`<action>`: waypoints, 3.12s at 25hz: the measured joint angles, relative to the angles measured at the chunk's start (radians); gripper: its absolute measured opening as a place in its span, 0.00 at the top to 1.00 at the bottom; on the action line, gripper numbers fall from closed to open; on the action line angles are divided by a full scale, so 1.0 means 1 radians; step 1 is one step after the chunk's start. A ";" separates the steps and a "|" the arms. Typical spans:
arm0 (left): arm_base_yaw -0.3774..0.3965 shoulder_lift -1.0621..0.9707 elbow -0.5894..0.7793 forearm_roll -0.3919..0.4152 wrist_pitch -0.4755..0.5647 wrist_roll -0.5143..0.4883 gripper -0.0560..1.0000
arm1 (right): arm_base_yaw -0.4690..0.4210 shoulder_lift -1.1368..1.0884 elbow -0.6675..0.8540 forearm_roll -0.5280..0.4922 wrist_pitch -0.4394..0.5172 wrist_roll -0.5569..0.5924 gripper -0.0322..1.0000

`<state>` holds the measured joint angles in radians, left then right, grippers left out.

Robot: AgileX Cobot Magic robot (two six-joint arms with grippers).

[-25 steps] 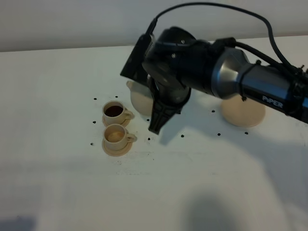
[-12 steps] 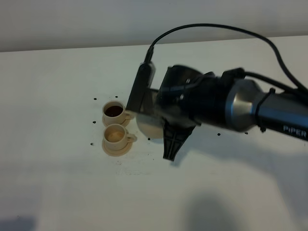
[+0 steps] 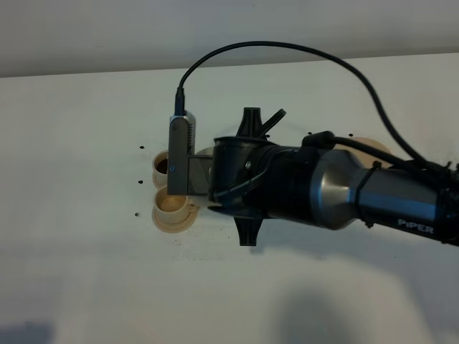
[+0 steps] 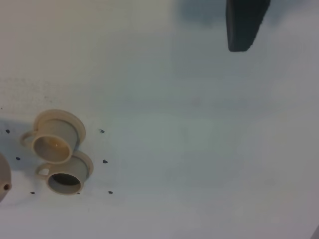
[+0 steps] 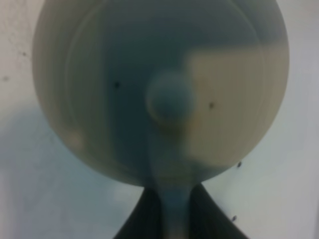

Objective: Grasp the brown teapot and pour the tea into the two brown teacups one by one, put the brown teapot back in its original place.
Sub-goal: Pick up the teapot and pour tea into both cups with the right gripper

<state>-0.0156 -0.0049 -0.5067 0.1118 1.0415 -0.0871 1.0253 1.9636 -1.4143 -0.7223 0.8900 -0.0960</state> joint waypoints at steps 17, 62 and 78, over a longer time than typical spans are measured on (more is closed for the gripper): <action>0.000 0.000 0.000 0.000 0.000 0.000 0.37 | 0.009 0.086 0.000 -0.262 -0.042 -0.020 0.84; 0.000 0.000 0.000 0.000 0.000 0.000 0.37 | 0.009 0.165 0.000 -0.679 -0.106 0.001 0.84; 0.000 0.000 0.000 0.000 0.000 0.000 0.37 | 0.029 0.191 0.000 -0.741 -0.123 0.000 0.84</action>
<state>-0.0156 -0.0049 -0.5067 0.1118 1.0415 -0.0871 1.0543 2.1549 -1.4143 -1.4635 0.7669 -0.0955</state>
